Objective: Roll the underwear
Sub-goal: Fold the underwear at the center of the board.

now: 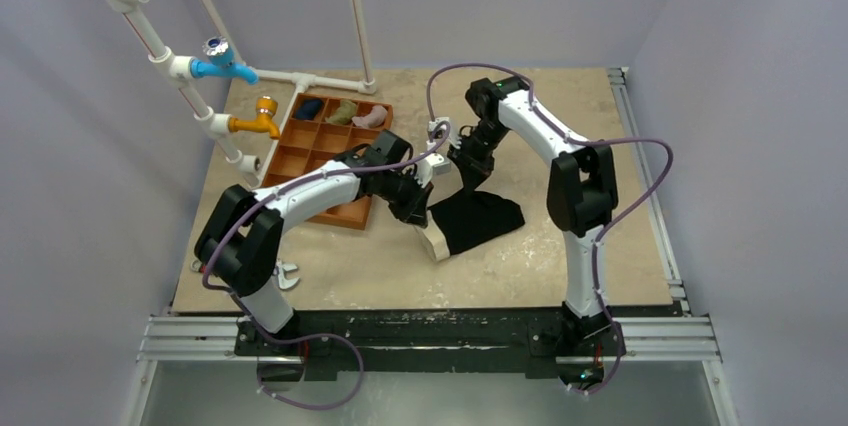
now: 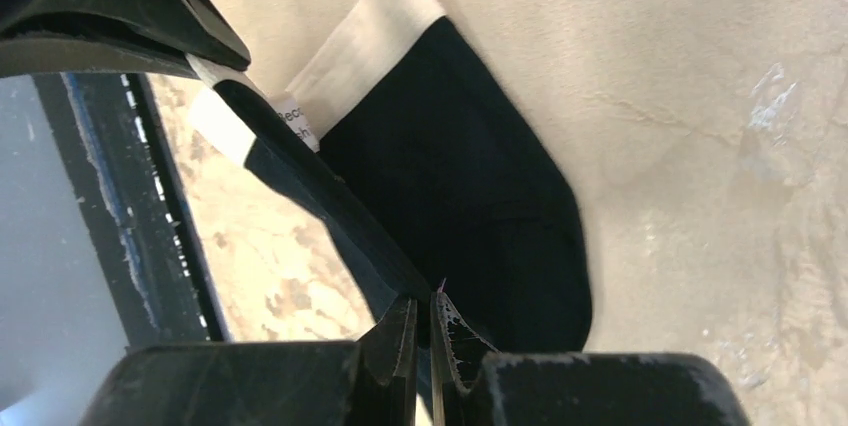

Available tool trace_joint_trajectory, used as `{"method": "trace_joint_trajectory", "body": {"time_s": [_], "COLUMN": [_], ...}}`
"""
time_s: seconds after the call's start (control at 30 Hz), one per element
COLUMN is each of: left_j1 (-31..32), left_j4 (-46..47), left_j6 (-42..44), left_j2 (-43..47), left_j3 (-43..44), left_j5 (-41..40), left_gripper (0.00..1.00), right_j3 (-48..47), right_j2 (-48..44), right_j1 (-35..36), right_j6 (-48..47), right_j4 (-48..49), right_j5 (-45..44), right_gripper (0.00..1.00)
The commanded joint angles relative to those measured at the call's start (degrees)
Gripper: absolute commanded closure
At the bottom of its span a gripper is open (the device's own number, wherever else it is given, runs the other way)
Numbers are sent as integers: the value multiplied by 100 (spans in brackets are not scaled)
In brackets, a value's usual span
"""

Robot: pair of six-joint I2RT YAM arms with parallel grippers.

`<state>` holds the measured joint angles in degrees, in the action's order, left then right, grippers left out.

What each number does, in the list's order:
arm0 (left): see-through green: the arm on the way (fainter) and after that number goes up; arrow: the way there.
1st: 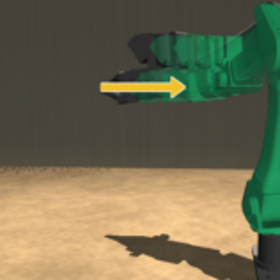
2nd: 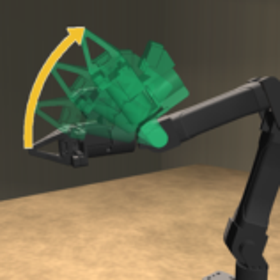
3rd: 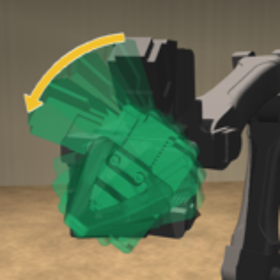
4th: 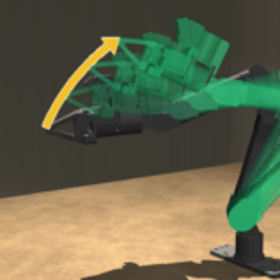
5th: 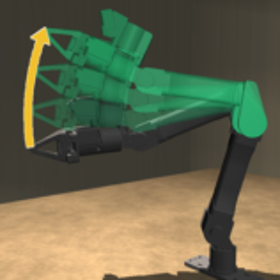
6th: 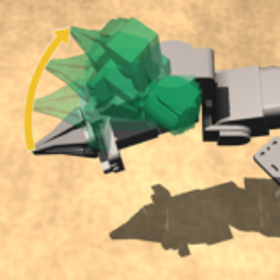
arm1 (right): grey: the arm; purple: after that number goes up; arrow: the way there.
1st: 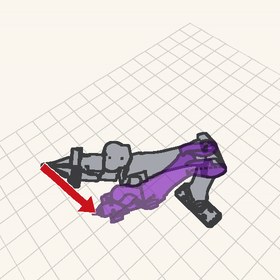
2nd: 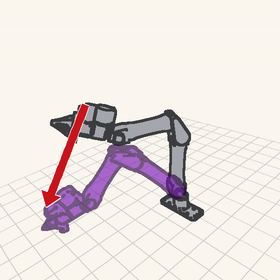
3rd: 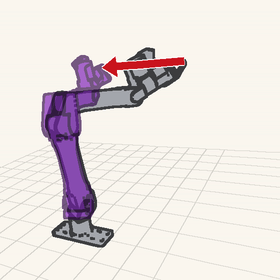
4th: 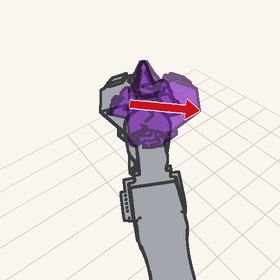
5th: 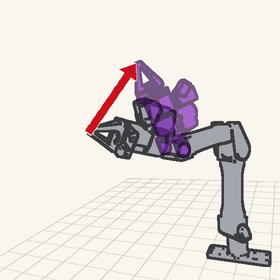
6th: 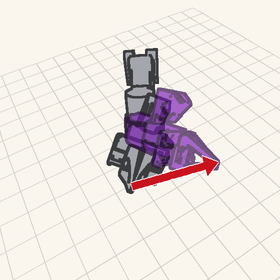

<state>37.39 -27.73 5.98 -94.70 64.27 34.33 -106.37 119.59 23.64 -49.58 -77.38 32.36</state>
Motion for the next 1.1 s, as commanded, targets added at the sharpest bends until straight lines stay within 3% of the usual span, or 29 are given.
{"method": "trace_joint_trajectory", "body": {"time_s": [0.0, 0.33, 0.6, 1.07], "left_j1": [-202, -232, -227, -228], "left_j4": [-119, -316, -345, -444], "left_j6": [-376, -437, -457, -428], "left_j2": [-176, -722, -852, -1255], "left_j3": [122, 372, 438, 682], "left_j5": [86, -431, -1034, -1280], "left_gripper": [100, 100, 100, 99], "right_j3": [-692, -969, -760, -566], "right_j2": [412, 1057, 1050, 1110], "right_j1": [-23, 87, 117, 132], "right_j6": [-96, -111, 118, 484], "right_j4": [-96, -43, 351, 795], "right_j5": [-356, -390, -377, -594], "right_gripper": [97, 93, 90, 83]}}
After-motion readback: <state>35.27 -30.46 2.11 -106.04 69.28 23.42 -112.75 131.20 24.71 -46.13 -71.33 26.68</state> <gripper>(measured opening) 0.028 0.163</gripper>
